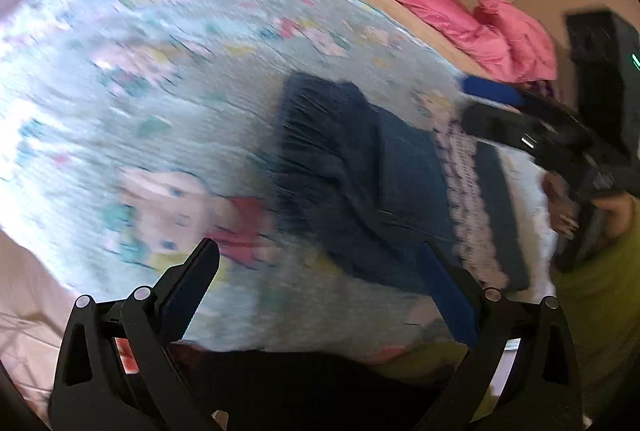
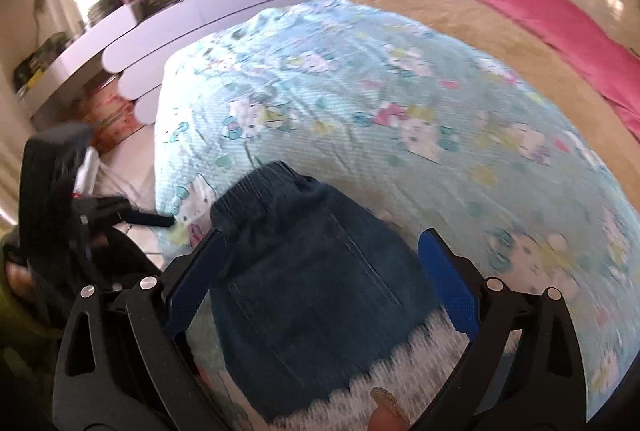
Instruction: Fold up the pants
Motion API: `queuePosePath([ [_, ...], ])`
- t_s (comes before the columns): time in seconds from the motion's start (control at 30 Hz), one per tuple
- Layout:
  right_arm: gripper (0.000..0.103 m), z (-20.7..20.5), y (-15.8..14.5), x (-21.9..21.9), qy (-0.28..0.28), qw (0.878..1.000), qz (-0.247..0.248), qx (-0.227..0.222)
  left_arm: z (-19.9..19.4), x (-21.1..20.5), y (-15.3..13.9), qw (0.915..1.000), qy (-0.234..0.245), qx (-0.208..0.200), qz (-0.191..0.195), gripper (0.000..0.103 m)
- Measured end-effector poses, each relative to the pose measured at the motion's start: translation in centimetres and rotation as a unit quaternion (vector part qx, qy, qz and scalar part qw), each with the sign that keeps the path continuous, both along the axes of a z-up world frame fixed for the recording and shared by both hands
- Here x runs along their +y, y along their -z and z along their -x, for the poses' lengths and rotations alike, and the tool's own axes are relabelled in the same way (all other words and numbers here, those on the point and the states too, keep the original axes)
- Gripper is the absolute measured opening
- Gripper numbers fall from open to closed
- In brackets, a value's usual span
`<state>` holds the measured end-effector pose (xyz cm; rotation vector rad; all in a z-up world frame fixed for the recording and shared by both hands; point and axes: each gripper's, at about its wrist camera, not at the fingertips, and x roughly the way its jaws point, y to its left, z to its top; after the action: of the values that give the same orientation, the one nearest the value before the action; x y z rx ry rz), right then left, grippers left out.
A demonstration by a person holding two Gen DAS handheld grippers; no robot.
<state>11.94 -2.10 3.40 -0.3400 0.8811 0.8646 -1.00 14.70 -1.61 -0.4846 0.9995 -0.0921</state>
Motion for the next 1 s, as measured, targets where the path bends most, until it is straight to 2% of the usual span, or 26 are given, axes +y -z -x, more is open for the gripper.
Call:
queuePosePath([
  [0.07, 0.091, -0.8, 0.5, 1.3, -0.014, 1.000, 0.007, 0.014, -0.5, -0.3, 1.2, 0.9992, 0.001, 0.015, 0.037, 0.097],
  [0.13, 0.091, -1.8, 1.3, 2.7, -0.028, 0.999, 0.017, 0.032, -0.9, -0.9, 1.9, 0.9990, 0.009, 0.023, 0.038, 0.095],
  [0.2, 0.091, -2.5, 1.9, 3.7, -0.040, 0.998, 0.024, 0.046, -1.2, -1.4, 2.3, 0.9985, 0.015, 0.021, 0.049, 0.069],
  [0.37, 0.091, -3.8, 3.5, 6.2, -0.069, 0.994, 0.045, 0.072, -1.6, -1.7, 3.3, 0.9980, 0.019, 0.020, 0.056, 0.048],
  [0.5, 0.090, -4.6, 5.4, 7.7, -0.087, 0.989, 0.060, 0.104, -1.8, -1.2, 4.0, 0.9969, 0.018, 0.018, 0.074, 0.048],
  [0.57, 0.085, -4.7, 6.2, 8.2, -0.098, 0.987, 0.061, 0.116, -1.8, -1.1, 4.1, 0.9968, 0.019, 0.017, 0.075, 0.048],
  [0.63, 0.075, -4.8, 7.0, 8.5, -0.106, 0.984, 0.057, 0.130, -1.9, -1.1, 4.3, 0.9966, 0.019, 0.017, 0.078, 0.048],
  [0.67, 0.059, -4.8, 7.4, 8.6, -0.111, 0.983, 0.053, 0.139, -2.0, -1.1, 4.3, 0.9965, 0.018, 0.017, 0.080, 0.048],
  [0.73, 0.050, -4.7, 7.4, 8.3, -0.114, 0.983, 0.046, 0.133, -2.0, -1.0, 4.4, 0.9961, 0.016, 0.018, 0.085, 0.048],
  [0.8, 0.032, -4.8, 6.7, 7.3, -0.111, 0.985, 0.024, 0.133, -2.0, -1.0, 4.4, 0.9958, 0.016, 0.018, 0.088, 0.051],
  [0.87, 0.026, -4.8, 5.5, 5.6, -0.105, 0.986, -0.009, 0.132, -2.0, -1.0, 4.3, 0.9952, 0.014, 0.016, 0.095, 0.057],
  [0.97, 0.026, -4.4, 3.3, 2.3, -0.089, 0.985, -0.071, 0.130, -2.0, -1.3, 3.6, 0.9949, 0.019, 0.012, 0.099, 0.071],
  [1.0, 0.026, -4.2, 2.7, 1.1, -0.085, 0.984, -0.090, 0.128, -2.1, -1.9, 3.3, 0.9944, 0.024, 0.010, 0.102, 0.073],
])
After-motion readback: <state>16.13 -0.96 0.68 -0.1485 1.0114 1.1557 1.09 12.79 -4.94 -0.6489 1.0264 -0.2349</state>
